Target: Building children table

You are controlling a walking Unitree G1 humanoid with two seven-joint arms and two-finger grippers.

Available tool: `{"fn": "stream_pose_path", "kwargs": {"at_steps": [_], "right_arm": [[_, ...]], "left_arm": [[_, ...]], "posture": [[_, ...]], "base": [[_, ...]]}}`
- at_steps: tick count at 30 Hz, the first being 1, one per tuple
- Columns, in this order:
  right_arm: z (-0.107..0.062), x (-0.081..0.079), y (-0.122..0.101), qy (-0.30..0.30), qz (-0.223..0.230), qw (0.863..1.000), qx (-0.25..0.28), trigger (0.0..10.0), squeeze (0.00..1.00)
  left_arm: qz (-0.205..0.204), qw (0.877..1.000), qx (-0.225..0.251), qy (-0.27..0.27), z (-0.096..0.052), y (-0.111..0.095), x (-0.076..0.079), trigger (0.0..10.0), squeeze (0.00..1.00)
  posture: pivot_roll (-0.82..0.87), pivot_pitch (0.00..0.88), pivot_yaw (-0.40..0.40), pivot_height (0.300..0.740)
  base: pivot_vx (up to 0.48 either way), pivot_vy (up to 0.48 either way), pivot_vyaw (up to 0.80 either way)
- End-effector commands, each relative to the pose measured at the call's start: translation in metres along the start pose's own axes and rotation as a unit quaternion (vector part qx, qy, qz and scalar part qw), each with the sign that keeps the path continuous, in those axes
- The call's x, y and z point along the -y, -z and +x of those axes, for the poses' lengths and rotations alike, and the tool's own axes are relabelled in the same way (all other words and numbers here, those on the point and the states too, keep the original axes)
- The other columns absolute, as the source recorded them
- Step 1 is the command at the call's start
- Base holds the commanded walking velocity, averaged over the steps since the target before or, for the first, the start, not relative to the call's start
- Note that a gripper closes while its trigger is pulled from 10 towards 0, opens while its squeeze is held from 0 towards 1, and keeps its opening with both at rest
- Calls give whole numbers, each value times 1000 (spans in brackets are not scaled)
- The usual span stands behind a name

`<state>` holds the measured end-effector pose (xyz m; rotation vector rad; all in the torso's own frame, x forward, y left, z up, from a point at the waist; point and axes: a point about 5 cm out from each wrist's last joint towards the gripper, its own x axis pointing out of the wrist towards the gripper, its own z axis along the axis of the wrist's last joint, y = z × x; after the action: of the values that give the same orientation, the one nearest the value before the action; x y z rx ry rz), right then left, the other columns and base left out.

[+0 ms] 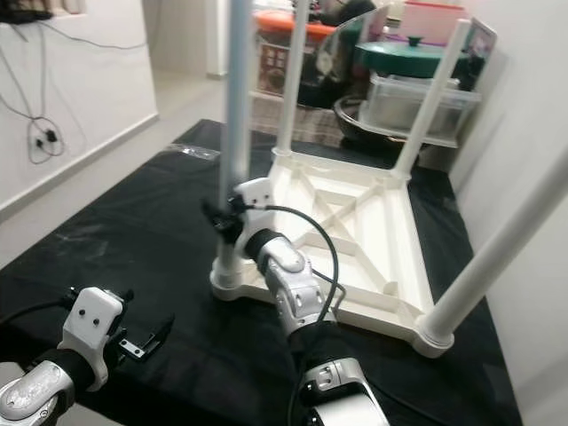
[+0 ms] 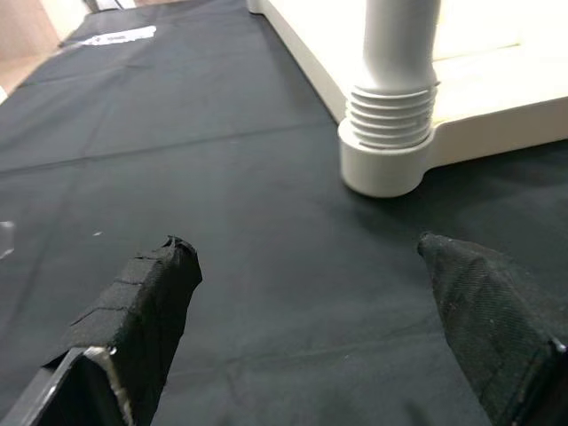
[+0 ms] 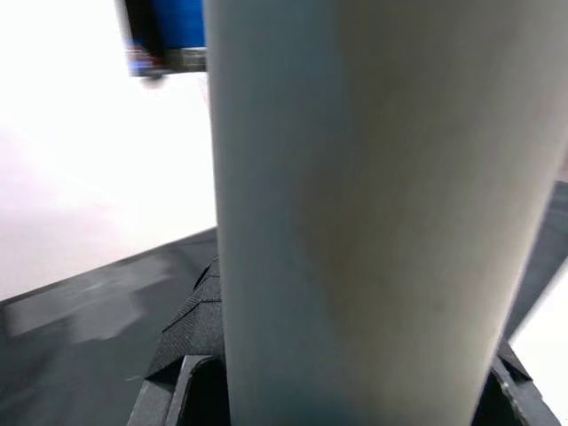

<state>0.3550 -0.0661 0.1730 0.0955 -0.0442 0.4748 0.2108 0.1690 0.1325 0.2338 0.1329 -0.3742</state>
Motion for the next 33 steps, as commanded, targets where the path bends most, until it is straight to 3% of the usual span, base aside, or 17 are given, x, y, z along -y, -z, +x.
{"fn": "stream_pose_path", "kwargs": {"at_steps": [1, 5, 11, 14, 20, 22, 27, 29, 30, 33], "right_arm": [[-14, 25, 25, 82, -11, 995, -60, 0, 0], [-21, 29, 26, 148, -29, 988, -46, 0, 0], [-24, 32, 17, 197, -33, 980, -13, 0, 0], [-27, 29, 9, 193, -51, 980, 20, 0, 0], [-27, 26, 9, 176, -72, 981, 25, 0, 0], [-26, 24, 8, 164, -77, 983, 26, 0, 0], [-19, -8, 8, 15, -49, 997, 50, 0, 0], [-19, -8, 8, 15, -49, 997, 50, 0, 0], [-18, -14, 8, -26, -43, 997, 51, 0, 0], [-18, -18, 8, -57, -45, 996, 52, 0, 0]], "left_arm": [[-3, 1000, -3, 0, 1, 2, -1, 10000, 0], [-2, 1000, -2, -4, 3, 2, -2, 10000, 0], [-1, 1000, -2, -8, 3, 2, -3, 10000, 0], [1, 1000, -2, -9, 4, 3, -4, 10000, 0], [4, 1000, -2, -9, 5, 2, -6, 10000, 0], [5, 1000, -2, -10, 6, 2, -8, 10000, 0], [4, 1000, -2, -7, 6, 2, -6, 10000, 0], [4, 1000, -2, -7, 6, 2, -6, 10000, 0], [4, 1000, -3, -7, 6, 3, -6, 10000, 0], [4, 1000, -3, -7, 6, 3, -7, 10000, 0]], "posture": [[114, 0, -92, 740], [113, 0, -92, 740], [113, 0, -90, 740], [112, 0, -84, 740], [111, 0, -83, 740], [114, 0, -83, 740], [116, 0, -84, 740], [116, 0, -84, 740], [117, 0, -84, 740], [117, 0, -85, 740]], "base": [[0, 0, 0], [0, 0, 0], [0, 0, 0], [0, 0, 0], [0, 0, 0], [0, 0, 0], [0, 0, 0], [0, 0, 0], [0, 0, 0], [0, 0, 0]]}}
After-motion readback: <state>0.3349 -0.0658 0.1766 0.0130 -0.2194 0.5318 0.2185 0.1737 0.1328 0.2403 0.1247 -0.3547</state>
